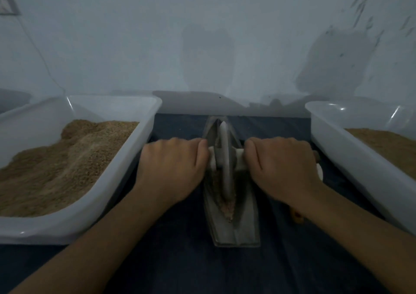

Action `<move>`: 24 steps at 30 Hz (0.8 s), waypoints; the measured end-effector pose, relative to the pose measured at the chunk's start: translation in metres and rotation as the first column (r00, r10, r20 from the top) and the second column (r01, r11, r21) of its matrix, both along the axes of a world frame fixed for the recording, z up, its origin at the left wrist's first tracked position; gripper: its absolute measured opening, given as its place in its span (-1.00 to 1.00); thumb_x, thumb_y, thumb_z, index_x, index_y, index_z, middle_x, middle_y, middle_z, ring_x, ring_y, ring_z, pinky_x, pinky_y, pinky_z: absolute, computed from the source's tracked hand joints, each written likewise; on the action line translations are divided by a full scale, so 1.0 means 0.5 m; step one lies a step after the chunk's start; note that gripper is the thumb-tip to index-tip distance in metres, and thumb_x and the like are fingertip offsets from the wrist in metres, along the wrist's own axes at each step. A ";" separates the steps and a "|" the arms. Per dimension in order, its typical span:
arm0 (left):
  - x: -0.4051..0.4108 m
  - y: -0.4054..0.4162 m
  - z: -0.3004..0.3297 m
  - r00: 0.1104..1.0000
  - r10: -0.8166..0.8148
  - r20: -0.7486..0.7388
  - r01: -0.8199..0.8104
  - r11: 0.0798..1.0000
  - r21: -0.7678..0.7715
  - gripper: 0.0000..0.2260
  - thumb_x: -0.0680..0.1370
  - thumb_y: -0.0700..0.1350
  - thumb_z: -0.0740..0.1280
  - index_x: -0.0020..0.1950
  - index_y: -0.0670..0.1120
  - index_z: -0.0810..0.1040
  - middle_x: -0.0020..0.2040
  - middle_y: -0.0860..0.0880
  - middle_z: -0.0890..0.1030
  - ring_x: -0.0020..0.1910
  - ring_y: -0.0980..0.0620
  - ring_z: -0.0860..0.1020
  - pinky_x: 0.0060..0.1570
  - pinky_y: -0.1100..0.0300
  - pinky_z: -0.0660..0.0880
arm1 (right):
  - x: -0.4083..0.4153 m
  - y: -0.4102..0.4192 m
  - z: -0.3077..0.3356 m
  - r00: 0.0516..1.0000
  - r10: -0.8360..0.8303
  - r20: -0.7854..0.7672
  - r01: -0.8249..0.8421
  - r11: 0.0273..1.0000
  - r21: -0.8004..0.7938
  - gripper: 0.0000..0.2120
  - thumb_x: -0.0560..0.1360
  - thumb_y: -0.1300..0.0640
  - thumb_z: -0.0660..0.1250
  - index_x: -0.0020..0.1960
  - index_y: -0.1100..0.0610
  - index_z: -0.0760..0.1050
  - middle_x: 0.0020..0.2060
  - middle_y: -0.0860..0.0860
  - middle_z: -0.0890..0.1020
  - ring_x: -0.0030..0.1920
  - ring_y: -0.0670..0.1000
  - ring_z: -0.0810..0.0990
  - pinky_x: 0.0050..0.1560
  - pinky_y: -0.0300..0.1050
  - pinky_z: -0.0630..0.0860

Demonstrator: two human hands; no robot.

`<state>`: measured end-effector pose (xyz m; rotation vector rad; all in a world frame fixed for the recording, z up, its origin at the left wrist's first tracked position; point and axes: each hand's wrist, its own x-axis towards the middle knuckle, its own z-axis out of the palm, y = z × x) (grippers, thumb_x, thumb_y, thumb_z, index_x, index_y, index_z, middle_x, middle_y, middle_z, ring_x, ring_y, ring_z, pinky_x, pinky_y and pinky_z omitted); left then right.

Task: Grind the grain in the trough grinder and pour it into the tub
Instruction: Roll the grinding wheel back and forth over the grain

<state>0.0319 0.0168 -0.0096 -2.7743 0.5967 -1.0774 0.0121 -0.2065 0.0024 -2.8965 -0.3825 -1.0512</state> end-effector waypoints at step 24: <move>0.102 -0.028 0.016 0.944 0.060 -0.324 -0.123 0.977 -0.176 -0.77 0.68 -0.08 0.03 -0.10 -0.07 0.40 -0.20 -0.03 0.46 -0.29 -0.06 0.36 -0.25 0.08 0.36 | 0.110 0.002 0.020 0.992 -0.081 -0.097 0.055 0.968 -0.244 -0.65 0.56 0.02 -0.16 -0.22 0.10 0.31 -0.38 -0.09 0.36 -0.43 -0.01 0.29 -0.42 -0.13 0.08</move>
